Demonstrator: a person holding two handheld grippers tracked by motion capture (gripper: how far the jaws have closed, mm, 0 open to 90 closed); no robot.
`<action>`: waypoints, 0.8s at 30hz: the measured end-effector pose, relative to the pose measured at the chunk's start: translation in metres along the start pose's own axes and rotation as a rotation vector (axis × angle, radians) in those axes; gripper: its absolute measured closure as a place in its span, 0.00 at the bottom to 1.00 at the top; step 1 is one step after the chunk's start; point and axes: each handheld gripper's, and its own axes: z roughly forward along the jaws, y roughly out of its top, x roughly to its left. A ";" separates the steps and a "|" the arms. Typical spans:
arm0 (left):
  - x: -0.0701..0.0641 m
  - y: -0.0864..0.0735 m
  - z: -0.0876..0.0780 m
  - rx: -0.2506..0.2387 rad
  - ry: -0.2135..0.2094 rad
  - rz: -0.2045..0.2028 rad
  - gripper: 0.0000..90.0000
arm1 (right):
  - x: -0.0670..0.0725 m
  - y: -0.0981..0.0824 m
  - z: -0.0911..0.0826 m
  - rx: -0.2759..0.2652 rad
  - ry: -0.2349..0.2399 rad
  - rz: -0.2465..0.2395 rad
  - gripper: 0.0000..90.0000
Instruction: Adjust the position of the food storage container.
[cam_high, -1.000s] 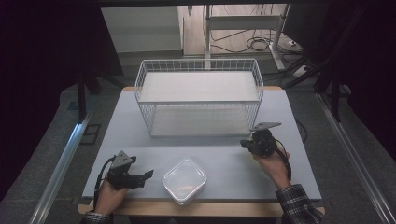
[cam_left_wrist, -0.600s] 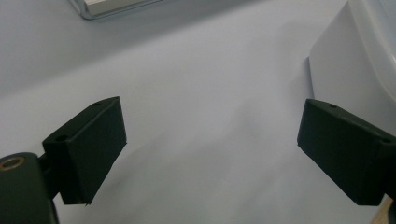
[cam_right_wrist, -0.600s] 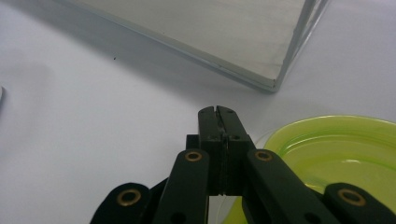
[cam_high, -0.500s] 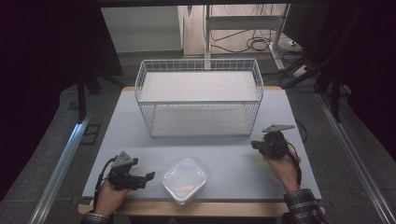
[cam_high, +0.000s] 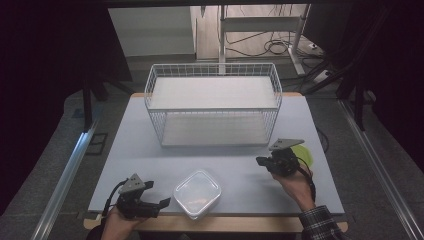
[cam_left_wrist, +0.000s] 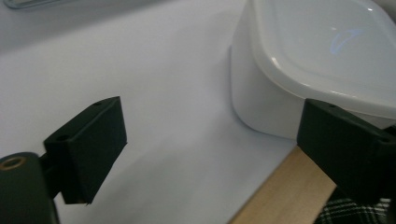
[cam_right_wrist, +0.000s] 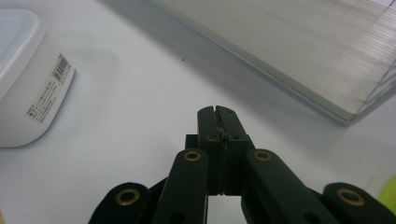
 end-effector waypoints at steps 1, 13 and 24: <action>-0.003 -0.001 -0.001 0.000 0.002 0.004 0.16 | 0.003 0.001 0.001 0.010 -0.008 -0.005 0.99; -0.035 0.000 0.001 0.071 -0.029 0.036 0.81 | 0.041 -0.005 0.002 0.013 0.055 -0.011 0.99; -0.037 0.006 0.015 0.077 -0.053 -0.029 0.96 | 0.074 -0.008 0.014 0.048 0.185 0.023 0.99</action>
